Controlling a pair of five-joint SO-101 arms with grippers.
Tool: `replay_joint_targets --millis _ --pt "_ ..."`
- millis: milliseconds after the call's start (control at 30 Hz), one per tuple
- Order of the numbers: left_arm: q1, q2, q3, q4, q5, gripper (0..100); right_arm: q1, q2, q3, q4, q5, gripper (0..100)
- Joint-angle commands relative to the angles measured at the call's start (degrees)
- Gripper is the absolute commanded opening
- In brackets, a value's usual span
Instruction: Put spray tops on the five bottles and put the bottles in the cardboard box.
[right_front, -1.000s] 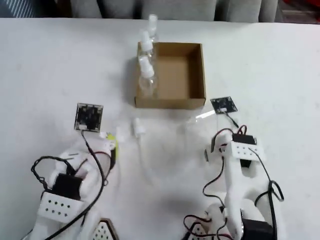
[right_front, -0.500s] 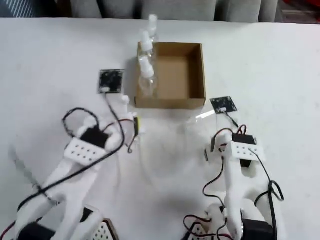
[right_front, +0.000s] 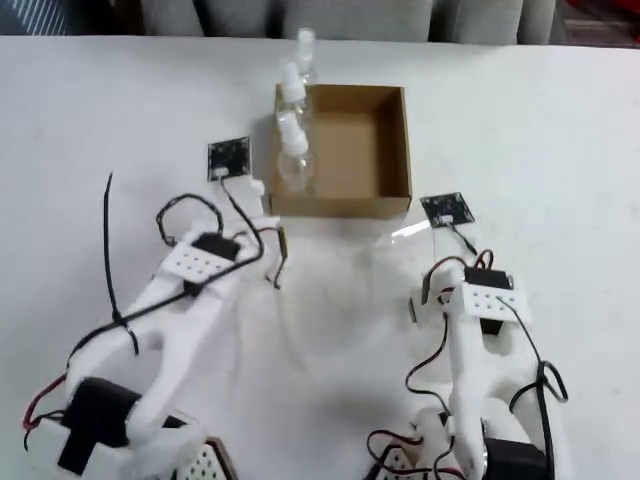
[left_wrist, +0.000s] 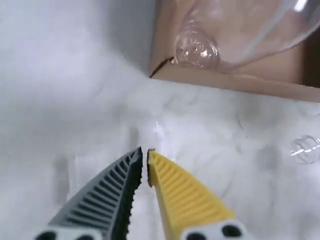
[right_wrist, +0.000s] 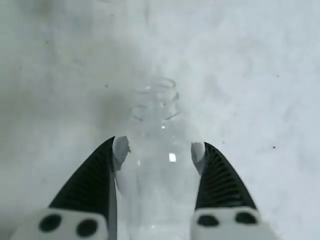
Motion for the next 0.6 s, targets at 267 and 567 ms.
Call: replay_joint_targets --millis 267,567 --pt "-0.7 0.0 -7.0 7.3 3.8 20 0.7 -1.7 -0.4 -0.9 -0.1 1.5" --pt "-0.8 13.6 -11.3 7.2 6.9 20 0.7 -1.7 -0.4 -0.9 -0.1 1.5"
